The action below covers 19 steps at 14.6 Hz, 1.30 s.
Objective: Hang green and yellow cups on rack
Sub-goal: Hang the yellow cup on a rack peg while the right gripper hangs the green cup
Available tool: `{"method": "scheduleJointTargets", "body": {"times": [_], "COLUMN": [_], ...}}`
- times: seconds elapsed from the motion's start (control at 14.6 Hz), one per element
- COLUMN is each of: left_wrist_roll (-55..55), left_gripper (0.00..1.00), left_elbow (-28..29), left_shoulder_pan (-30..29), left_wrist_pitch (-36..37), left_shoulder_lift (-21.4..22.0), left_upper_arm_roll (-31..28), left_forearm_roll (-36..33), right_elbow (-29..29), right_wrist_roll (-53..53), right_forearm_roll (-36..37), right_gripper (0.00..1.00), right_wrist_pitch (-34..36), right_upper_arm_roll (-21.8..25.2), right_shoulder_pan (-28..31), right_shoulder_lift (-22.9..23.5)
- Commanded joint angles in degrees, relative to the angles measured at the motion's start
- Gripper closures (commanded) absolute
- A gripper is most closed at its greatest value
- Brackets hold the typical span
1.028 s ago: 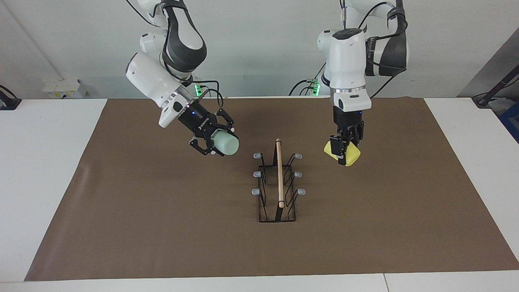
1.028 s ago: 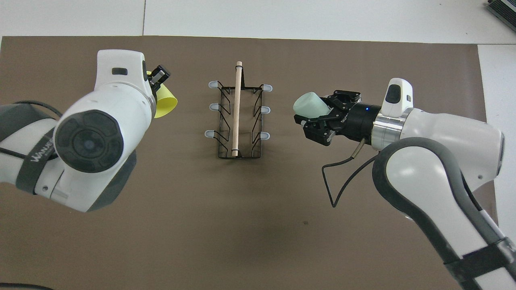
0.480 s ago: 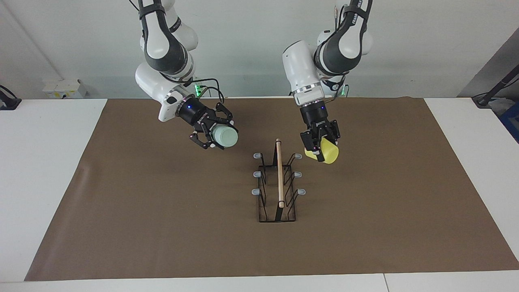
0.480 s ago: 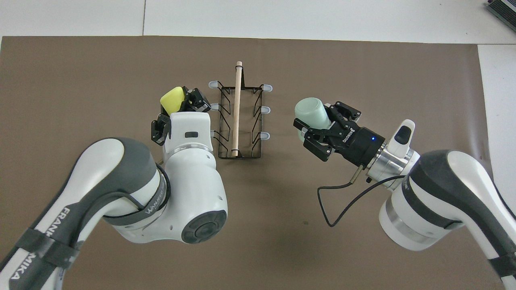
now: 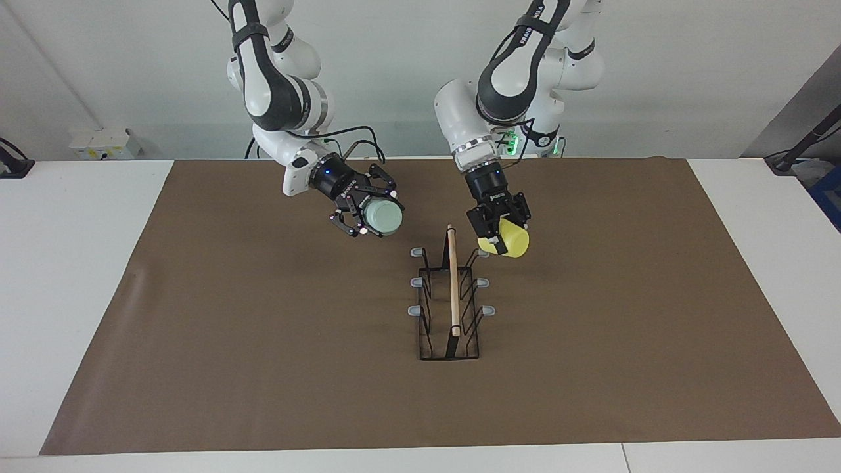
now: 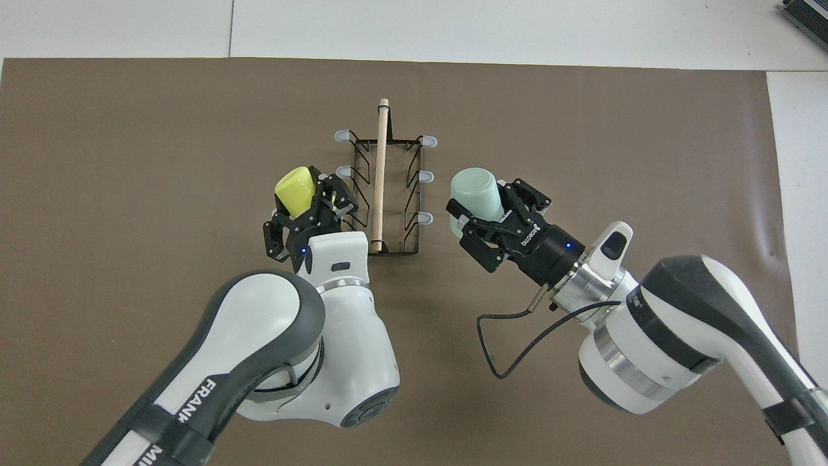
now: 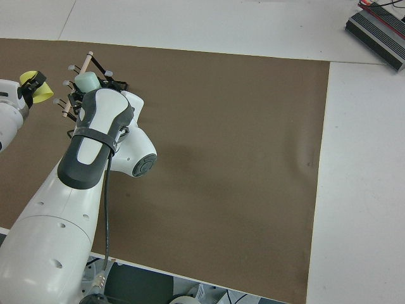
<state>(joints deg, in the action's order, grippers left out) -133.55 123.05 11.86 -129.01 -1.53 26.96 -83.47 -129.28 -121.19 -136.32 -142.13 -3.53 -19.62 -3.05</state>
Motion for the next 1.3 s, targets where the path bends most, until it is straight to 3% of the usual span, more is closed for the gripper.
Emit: {"method": "scheduleJointTargets", "body": {"times": [0.0,0.27,0.48,0.82,1.23], "left_wrist_roll": [-5.2,-10.0,-12.4,-12.8,-12.8], "left_gripper": [1.00,1.00,1.00,1.00,1.00], "left_elbow": [1.6,1.1,-0.8,-4.5,-1.4], "left_shoulder_pan": [0.6,1.5,2.0,1.8,2.0], "left_wrist_pitch": [4.6,9.4,15.3,18.0,17.0], "left_shoulder_lift": [-0.6,-5.0,-9.8,-10.9,-10.4], "left_upper_arm_roll": [1.9,3.8,5.2,5.1,5.5], "left_forearm_roll": [-3.9,-7.7,-10.9,-11.1,-12.1], "right_elbow": [-0.2,-0.2,-0.1,0.3,0.7], "right_wrist_roll": [-5.8,-16.6,-18.6,-21.9,-24.4], "right_forearm_roll": [-7.9,-20.6,-20.6,-19.9,-19.8], "right_gripper": [1.00,1.00,1.00,1.00,1.00], "right_wrist_pitch": [4.1,7.6,9.6,10.9,15.5], "right_upper_arm_roll": [-0.1,-0.2,-0.1,-0.2,-0.2], "right_shoulder_pan": [-0.8,-3.0,-3.0,-3.9,-3.6], "right_shoulder_lift": [2.3,3.9,5.4,7.3,11.0]}}
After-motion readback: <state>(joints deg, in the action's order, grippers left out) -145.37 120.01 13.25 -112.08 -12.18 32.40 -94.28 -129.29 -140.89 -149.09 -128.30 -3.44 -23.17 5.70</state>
